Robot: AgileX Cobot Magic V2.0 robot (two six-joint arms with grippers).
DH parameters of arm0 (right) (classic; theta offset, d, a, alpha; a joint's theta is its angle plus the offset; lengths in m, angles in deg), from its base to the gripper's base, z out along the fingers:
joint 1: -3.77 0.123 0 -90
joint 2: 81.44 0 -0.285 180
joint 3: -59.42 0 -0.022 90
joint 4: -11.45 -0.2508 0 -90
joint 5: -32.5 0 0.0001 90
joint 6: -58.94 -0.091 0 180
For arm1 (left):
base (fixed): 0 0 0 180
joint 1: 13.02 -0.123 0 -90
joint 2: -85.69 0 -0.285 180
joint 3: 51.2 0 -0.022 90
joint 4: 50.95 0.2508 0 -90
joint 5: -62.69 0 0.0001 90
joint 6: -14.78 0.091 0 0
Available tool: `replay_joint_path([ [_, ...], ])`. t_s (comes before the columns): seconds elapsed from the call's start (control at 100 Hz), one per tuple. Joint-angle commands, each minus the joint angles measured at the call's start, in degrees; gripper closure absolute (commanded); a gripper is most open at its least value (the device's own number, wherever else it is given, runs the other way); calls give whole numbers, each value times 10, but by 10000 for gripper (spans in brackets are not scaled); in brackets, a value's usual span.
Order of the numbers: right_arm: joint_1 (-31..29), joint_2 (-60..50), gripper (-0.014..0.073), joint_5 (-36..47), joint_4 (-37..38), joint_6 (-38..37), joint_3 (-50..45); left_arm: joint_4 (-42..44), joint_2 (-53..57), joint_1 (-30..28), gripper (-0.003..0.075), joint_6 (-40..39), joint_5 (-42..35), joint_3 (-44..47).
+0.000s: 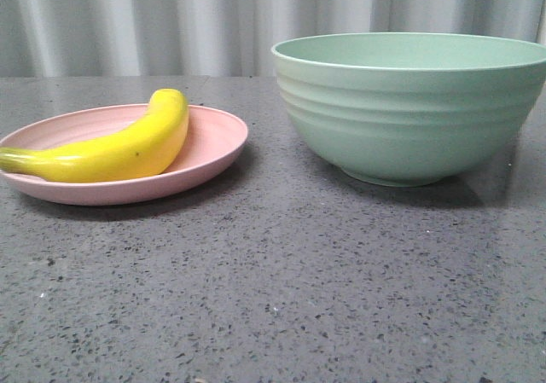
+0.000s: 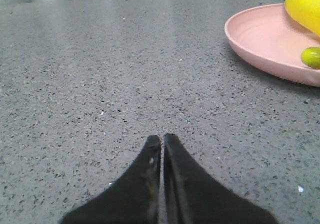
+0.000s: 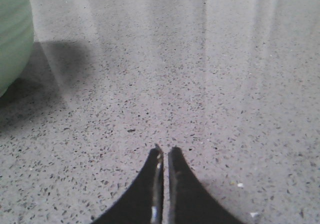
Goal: Transfer banana from pink plate to green bowl
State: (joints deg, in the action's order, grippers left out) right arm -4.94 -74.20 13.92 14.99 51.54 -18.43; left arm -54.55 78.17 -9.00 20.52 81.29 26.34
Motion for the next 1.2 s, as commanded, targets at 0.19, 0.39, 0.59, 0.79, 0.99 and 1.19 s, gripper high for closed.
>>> replay_joint_path([
  [0.19, -2, -11, 657, 10, 7, 2, -13, -2, 17, 5, 741, -6, -41, 4],
  [0.39, -2, -11, 657, 10, 7, 2, -13, -2, 17, 5, 741, -6, -43, 4],
  [0.59, -2, -11, 657, 10, 7, 2, -13, -2, 17, 5, 741, -6, -47, 4],
  [0.79, -2, -11, 657, 10, 7, 2, -13, -2, 17, 5, 741, -6, -90, 4],
  [0.99, -2, -11, 657, 29, 8, 2, -13, -2, 17, 5, 741, -6, -120, 4],
  [1.19, -2, -11, 657, 88, 8, 2, -13, -2, 17, 5, 741, -6, -121, 4],
])
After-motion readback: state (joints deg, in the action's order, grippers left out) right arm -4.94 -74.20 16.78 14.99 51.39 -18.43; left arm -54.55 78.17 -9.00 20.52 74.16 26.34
